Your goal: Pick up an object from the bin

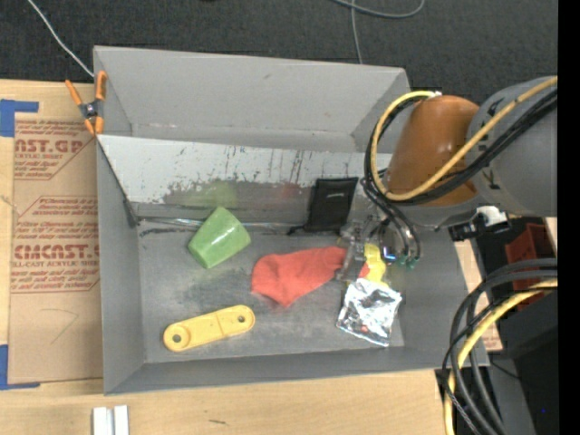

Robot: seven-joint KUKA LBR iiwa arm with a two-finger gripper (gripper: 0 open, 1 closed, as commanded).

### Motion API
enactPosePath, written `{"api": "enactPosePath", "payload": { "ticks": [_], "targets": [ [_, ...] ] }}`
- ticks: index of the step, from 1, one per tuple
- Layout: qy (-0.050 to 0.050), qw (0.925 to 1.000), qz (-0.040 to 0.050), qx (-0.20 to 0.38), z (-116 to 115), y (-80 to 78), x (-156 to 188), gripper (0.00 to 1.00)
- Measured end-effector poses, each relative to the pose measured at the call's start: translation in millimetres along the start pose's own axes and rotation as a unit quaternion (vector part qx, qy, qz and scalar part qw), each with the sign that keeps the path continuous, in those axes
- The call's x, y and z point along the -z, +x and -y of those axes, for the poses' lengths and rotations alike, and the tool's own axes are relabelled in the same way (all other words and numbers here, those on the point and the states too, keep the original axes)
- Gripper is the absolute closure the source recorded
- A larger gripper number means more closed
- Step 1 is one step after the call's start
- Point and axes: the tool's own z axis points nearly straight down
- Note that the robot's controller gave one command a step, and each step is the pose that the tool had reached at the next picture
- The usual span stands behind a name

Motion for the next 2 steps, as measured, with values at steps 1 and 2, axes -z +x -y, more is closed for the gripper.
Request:
{"api": "enactPosePath", "payload": {
  "ticks": [1, 2],
  "targets": [
    [-0.001, 1.0, 0.0004, 0.0, -9.7, 15.7, 23.9, 1.0],
    [-0.001, 1.0, 0.0006, -0.008, 4.8, -3.0, 104.2, 1.0]
  ]
}}
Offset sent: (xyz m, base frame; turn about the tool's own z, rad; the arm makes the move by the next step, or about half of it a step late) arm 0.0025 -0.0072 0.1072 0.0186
